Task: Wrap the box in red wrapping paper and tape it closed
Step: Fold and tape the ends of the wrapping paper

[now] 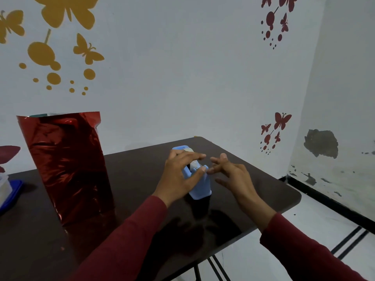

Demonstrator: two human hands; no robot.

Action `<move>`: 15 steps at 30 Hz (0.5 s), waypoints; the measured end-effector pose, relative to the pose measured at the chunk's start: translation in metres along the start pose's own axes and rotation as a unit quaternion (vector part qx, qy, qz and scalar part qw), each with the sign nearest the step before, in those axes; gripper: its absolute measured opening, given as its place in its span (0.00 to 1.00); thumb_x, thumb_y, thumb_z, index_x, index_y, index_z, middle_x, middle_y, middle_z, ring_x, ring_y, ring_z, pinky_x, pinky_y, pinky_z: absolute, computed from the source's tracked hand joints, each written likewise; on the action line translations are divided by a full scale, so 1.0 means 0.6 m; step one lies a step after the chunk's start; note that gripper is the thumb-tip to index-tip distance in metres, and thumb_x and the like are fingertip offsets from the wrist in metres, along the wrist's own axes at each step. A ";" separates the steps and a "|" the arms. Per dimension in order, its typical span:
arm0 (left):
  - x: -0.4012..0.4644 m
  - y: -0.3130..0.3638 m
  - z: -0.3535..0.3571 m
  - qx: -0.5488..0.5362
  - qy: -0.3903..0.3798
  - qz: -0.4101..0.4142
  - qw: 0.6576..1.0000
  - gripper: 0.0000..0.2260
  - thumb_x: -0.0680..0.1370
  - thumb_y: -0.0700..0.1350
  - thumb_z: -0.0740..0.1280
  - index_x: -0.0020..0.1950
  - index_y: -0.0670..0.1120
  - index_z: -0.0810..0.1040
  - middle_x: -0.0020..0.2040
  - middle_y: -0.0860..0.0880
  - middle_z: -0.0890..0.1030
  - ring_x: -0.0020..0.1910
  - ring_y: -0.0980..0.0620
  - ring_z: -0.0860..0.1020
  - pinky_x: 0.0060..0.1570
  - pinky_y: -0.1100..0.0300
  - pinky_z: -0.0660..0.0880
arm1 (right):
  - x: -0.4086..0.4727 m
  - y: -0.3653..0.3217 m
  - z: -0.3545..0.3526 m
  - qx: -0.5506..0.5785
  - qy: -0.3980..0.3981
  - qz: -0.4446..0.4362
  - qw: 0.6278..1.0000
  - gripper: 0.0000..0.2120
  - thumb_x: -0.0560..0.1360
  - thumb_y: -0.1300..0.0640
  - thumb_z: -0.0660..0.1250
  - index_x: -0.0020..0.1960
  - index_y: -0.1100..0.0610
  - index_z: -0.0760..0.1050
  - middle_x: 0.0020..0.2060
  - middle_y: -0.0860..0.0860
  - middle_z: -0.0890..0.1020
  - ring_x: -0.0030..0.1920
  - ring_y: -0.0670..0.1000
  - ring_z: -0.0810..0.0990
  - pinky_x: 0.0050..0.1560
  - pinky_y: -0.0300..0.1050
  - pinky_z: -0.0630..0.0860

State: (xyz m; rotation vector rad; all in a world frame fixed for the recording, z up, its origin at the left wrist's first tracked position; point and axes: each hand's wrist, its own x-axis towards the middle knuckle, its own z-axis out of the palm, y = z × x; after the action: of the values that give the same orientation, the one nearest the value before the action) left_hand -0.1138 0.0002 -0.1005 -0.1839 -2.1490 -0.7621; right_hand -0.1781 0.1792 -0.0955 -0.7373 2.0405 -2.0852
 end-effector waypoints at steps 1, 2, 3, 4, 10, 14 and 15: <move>0.006 0.013 -0.006 -0.011 -0.014 -0.006 1.000 0.15 0.77 0.57 0.72 0.62 0.57 0.83 0.58 0.59 0.83 0.65 0.59 0.70 0.61 0.73 0.66 | -0.004 -0.005 0.000 0.002 0.000 -0.008 1.000 0.28 0.85 0.41 0.58 0.40 0.56 0.88 0.61 0.42 0.84 0.63 0.41 0.80 0.57 0.46 0.79; 0.012 0.025 -0.013 -0.018 -0.037 -0.015 0.999 0.14 0.77 0.55 0.74 0.61 0.58 0.83 0.57 0.60 0.83 0.65 0.60 0.70 0.59 0.77 0.65 | -0.006 -0.011 -0.001 0.004 0.002 -0.017 1.000 0.29 0.85 0.40 0.58 0.41 0.55 0.88 0.61 0.41 0.84 0.63 0.40 0.80 0.57 0.46 0.79; 0.018 0.033 -0.020 -0.016 -0.061 -0.022 0.998 0.13 0.76 0.54 0.75 0.60 0.60 0.83 0.56 0.61 0.83 0.64 0.61 0.70 0.57 0.78 0.65 | -0.008 -0.016 -0.001 0.006 0.004 -0.024 1.000 0.29 0.85 0.39 0.57 0.41 0.54 0.88 0.61 0.41 0.84 0.64 0.40 0.80 0.58 0.47 0.79; 0.023 0.041 -0.028 -0.006 -0.080 -0.024 0.996 0.12 0.76 0.54 0.76 0.59 0.62 0.84 0.54 0.63 0.83 0.63 0.62 0.71 0.55 0.77 0.67 | -0.009 -0.020 -0.002 0.007 0.002 -0.029 1.000 0.29 0.85 0.40 0.57 0.41 0.54 0.88 0.61 0.41 0.84 0.64 0.40 0.79 0.59 0.47 0.79; 0.038 0.070 -0.075 0.019 -0.100 -0.036 0.994 0.09 0.75 0.48 0.78 0.52 0.61 0.86 0.45 0.65 0.81 0.53 0.63 0.75 0.50 0.75 0.68 | -0.015 -0.043 0.009 -0.034 -0.008 -0.045 0.998 0.31 0.84 0.36 0.55 0.43 0.53 0.89 0.62 0.42 0.84 0.65 0.40 0.78 0.61 0.47 0.78; 0.037 0.092 -0.106 0.037 -0.077 -0.027 0.996 0.11 0.73 0.46 0.77 0.50 0.63 0.86 0.46 0.58 0.79 0.53 0.59 0.76 0.49 0.66 0.74 | -0.006 -0.074 0.022 0.070 -0.062 0.069 0.993 0.32 0.85 0.37 0.55 0.46 0.58 0.89 0.62 0.47 0.84 0.66 0.46 0.78 0.65 0.54 0.76; 0.037 0.097 -0.114 0.032 -0.073 -0.023 0.997 0.12 0.73 0.46 0.77 0.49 0.63 0.85 0.46 0.60 0.79 0.53 0.58 0.77 0.51 0.63 0.77 | -0.005 -0.083 0.026 0.109 -0.070 0.106 0.986 0.32 0.85 0.39 0.56 0.45 0.60 0.89 0.61 0.49 0.85 0.65 0.48 0.79 0.66 0.56 0.75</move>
State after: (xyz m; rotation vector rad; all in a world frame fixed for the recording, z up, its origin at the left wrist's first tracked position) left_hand -0.0611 0.0043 -0.0247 -0.1617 -2.3198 -0.7237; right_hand -0.1567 0.1703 -0.0485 -0.5845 1.7027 -2.0296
